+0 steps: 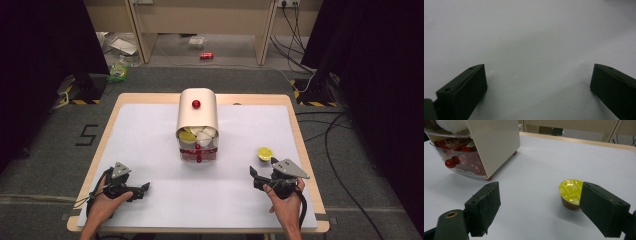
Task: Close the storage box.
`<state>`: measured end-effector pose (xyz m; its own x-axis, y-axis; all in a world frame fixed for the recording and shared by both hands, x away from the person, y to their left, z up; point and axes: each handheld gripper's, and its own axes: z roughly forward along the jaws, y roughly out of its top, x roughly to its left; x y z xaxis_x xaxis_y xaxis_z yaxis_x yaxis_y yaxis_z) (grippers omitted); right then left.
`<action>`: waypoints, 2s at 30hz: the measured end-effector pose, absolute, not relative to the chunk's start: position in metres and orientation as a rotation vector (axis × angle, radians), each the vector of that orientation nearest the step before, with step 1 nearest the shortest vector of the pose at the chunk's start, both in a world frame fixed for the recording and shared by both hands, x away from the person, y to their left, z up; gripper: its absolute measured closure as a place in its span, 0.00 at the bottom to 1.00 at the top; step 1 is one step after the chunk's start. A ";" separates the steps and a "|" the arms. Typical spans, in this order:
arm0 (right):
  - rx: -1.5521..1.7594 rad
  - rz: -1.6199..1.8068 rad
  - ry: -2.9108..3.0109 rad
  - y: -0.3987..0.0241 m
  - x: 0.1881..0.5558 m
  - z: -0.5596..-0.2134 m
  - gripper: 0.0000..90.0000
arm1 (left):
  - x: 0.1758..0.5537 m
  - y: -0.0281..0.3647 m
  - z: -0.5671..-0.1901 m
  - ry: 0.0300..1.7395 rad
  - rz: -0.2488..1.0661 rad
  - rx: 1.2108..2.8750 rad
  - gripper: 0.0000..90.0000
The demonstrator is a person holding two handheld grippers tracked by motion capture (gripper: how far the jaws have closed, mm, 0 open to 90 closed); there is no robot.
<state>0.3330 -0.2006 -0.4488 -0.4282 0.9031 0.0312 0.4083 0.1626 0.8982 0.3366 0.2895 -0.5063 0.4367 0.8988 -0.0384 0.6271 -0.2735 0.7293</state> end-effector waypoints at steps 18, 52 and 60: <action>1.273 1.198 1.937 -0.213 0.326 -0.458 0.19 | 0.337 0.290 -0.506 1.279 0.509 2.008 0.00; 1.319 1.125 2.043 -0.230 0.311 -0.474 0.19 | 0.337 0.290 -0.506 1.279 0.509 2.007 0.00; 1.322 1.088 2.083 -0.233 0.307 -0.478 0.19 | 0.337 0.290 -0.506 1.279 0.509 2.008 0.00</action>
